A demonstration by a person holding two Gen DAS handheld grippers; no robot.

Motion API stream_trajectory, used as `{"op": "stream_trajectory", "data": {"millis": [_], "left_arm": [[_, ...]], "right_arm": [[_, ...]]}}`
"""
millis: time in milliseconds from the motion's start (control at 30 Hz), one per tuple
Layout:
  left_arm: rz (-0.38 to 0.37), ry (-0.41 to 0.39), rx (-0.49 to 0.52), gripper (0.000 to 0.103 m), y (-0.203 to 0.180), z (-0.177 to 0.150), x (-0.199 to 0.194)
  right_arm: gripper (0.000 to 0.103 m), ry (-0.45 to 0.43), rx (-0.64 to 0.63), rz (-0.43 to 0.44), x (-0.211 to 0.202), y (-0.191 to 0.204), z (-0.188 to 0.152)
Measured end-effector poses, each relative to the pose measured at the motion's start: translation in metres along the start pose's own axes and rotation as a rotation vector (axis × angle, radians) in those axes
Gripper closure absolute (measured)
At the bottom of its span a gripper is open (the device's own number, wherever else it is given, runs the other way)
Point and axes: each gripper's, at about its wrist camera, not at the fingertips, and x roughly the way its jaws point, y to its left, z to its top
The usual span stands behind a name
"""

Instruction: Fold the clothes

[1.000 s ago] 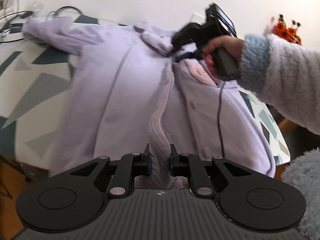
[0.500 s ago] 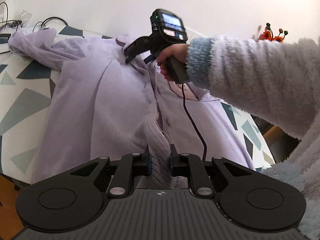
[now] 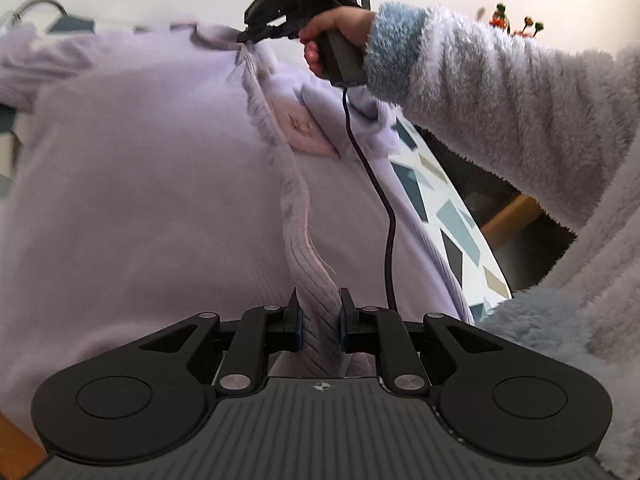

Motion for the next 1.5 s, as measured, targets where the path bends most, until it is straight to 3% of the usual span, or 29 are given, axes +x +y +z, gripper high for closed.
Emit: {"op": "stream_trajectory", "data": {"millis": [100,133,200,267,500,633,800,967,1267,1367,1500], "left_arm": [[0.038,0.077,0.041,0.086,-0.004,-0.003,0.019],[0.045,0.093,0.041,0.086,-0.004,-0.004,0.022],[0.040,0.105,0.015,0.084,0.000,-0.006,0.023],[0.036,0.114,-0.018,0.077,0.004,-0.009,0.023],[0.144,0.050,-0.049,0.041,0.010,-0.022,-0.003],[0.251,0.009,-0.058,0.040,0.026,-0.037,-0.037],[0.360,0.030,-0.168,0.039,0.076,-0.068,-0.074],[0.436,0.074,-0.166,0.039,0.112,-0.080,-0.074],[0.465,0.130,-0.046,0.038,0.127,-0.072,-0.059],[0.425,0.173,-0.079,0.027,0.132,-0.071,-0.056],[0.374,0.209,-0.043,0.025,0.135,-0.073,-0.051]], "right_arm": [[0.082,0.026,0.035,-0.009,0.012,-0.013,-0.015],[0.071,0.026,0.044,-0.010,0.013,-0.015,-0.021],[0.066,0.026,0.061,-0.011,0.016,-0.021,-0.034],[0.049,-0.008,0.064,-0.010,0.002,-0.026,-0.042],[0.046,-0.121,0.121,0.054,-0.059,-0.037,-0.080],[0.045,-0.155,0.138,0.080,-0.096,-0.037,-0.117],[0.045,-0.133,0.142,0.089,-0.130,-0.028,-0.167],[0.041,-0.155,0.148,0.071,-0.159,-0.006,-0.212],[0.034,-0.144,0.138,0.092,-0.194,0.010,-0.265],[0.034,-0.120,0.155,0.150,-0.191,0.001,-0.275],[0.034,-0.080,0.262,0.216,-0.192,-0.008,-0.289]]}}
